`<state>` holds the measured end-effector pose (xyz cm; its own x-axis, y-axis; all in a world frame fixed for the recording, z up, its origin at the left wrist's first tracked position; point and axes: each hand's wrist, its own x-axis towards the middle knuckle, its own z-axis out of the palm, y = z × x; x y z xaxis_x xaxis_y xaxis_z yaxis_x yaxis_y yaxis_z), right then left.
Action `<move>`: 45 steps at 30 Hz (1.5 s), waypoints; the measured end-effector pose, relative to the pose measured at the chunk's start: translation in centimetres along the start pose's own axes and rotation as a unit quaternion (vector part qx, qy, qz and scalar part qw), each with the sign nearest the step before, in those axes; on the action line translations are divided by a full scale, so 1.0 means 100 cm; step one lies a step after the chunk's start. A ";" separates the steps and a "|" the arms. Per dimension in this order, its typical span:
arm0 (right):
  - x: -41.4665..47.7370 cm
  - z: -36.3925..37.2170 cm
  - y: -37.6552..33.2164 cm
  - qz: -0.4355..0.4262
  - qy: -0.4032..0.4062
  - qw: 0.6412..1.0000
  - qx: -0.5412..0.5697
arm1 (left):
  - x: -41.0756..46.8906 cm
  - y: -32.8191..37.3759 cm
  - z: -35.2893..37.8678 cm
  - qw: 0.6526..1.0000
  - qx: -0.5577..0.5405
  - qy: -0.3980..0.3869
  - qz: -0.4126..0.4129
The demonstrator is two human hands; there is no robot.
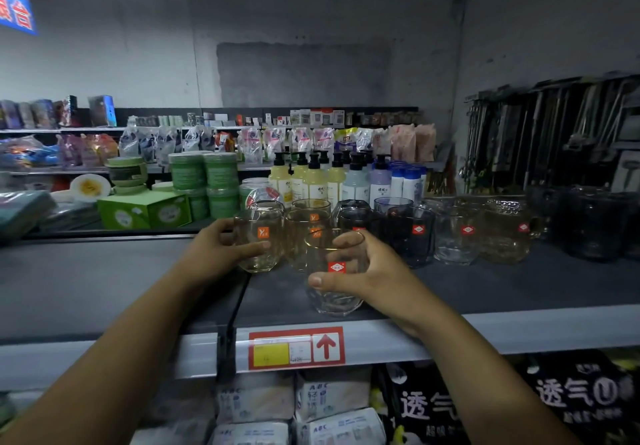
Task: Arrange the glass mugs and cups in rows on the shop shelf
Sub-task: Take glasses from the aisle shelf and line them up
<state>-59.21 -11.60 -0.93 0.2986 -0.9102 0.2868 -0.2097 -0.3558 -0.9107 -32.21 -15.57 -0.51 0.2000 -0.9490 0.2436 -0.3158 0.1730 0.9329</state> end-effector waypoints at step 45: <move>-0.056 -0.228 0.058 -0.050 0.091 0.977 -0.188 | -0.096 0.098 0.274 0.982 0.125 0.009 0.140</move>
<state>-83.33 -13.35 -1.03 0.1718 -0.8777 0.4474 -0.5248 -0.4659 -0.7124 -62.64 -11.99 -0.98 0.0885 -0.8680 0.4886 -0.5777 0.3549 0.7351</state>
